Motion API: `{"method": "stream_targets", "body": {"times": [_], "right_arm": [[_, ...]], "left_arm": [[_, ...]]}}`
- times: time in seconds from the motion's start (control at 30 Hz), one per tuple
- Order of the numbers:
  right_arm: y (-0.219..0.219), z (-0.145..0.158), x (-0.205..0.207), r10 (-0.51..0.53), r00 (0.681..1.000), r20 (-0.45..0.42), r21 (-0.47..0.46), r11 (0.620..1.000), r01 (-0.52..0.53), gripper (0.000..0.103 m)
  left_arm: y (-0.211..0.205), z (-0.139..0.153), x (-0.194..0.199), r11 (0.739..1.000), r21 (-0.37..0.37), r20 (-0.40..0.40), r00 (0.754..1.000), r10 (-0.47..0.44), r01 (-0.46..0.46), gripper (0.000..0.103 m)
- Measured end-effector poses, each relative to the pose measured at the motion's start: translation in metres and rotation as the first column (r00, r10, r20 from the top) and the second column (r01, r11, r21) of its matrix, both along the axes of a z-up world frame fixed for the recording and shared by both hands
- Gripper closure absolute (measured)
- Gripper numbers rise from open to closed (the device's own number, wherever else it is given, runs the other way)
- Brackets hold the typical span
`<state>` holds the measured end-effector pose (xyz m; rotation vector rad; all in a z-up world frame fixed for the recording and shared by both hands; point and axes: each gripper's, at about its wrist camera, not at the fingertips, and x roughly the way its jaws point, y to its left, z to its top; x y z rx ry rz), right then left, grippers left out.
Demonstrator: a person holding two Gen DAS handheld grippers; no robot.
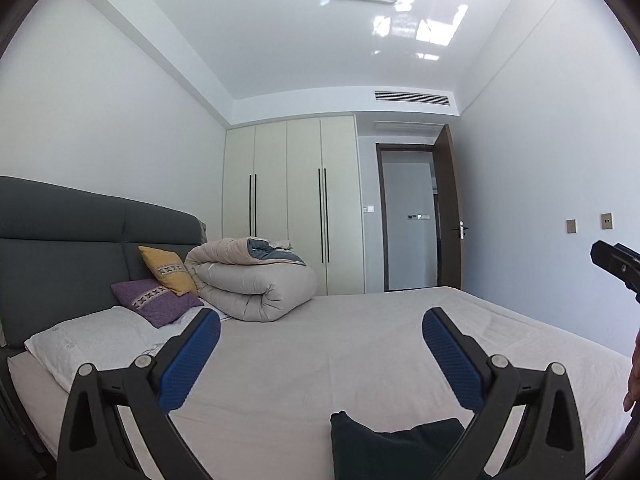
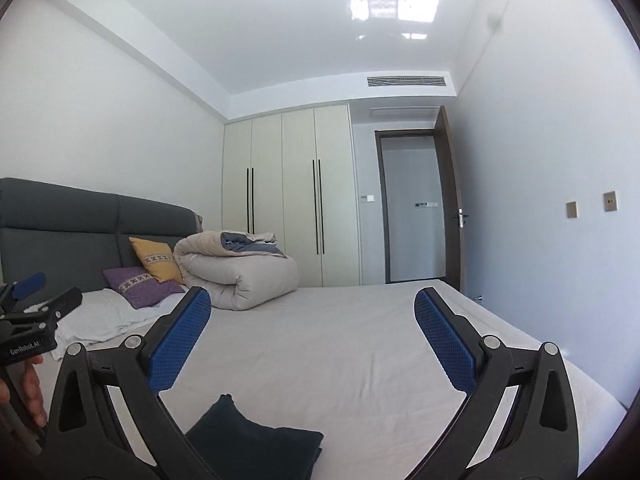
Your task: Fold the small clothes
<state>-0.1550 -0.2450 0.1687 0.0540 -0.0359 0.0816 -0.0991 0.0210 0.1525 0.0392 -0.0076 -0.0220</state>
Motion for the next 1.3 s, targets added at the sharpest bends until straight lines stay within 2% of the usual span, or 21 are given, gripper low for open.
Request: {"method": "stream_targets", "body": {"times": [0.1,0.2,0.23,0.3,0.47,0.57,0.73,0.8,1.0,1.2,1.3], "right_arm": [[-0.001,0.003,-0.005,0.027,0.999,-0.023,0.028,0.999,-0.026,0.0],[0.002,-0.006,0.003,0.055,0.994,-0.099,0.024,0.998,-0.053,0.0],[0.004,-0.011,0.008,0.058,0.989,-0.136,0.019,0.998,-0.056,0.0],[0.005,-0.022,0.015,0.06,0.978,-0.201,0.019,0.998,-0.058,0.0],[0.007,-0.055,0.035,0.008,0.943,-0.333,-0.001,1.0,-0.009,0.0],[0.007,-0.073,0.054,-0.034,0.898,-0.438,-0.011,0.999,0.033,0.0],[0.005,-0.123,0.068,-0.08,0.821,-0.566,-0.002,0.995,0.095,0.0],[0.007,-0.141,0.073,-0.112,0.802,-0.586,-0.021,0.992,0.123,0.0],[0.021,-0.181,0.09,-0.114,0.774,-0.623,-0.056,0.993,0.102,0.0],[0.034,-0.189,0.085,-0.105,0.757,-0.645,-0.077,0.994,0.072,0.0],[0.035,-0.182,0.078,-0.1,0.747,-0.657,-0.078,0.995,0.065,0.0]], "left_arm": [[-0.009,-0.006,0.0,0.998,0.064,-0.02,1.0,0.002,0.0,0.0],[-0.024,-0.022,0.017,0.988,0.142,-0.184,0.98,0.077,-0.051,0.0],[-0.027,-0.027,0.021,0.984,0.164,-0.22,0.97,0.102,-0.066,0.0],[-0.029,-0.038,0.023,0.984,0.158,-0.245,0.961,0.124,-0.087,0.0],[-0.026,-0.077,0.043,0.988,0.098,-0.433,0.889,0.151,-0.12,0.0],[-0.026,-0.102,0.059,0.994,0.075,-0.56,0.822,0.107,-0.079,0.0],[-0.026,-0.135,0.069,0.997,0.048,-0.674,0.735,0.077,-0.06,0.0],[-0.027,-0.143,0.07,0.998,0.031,-0.698,0.714,0.063,-0.058,0.0],[-0.026,-0.153,0.071,0.998,0.026,-0.725,0.687,0.055,-0.053,0.0],[-0.021,-0.159,0.074,0.999,0.003,-0.743,0.668,0.035,-0.048,0.0],[-0.019,-0.161,0.075,0.999,-0.004,-0.747,0.664,0.028,-0.047,0.0]]}}
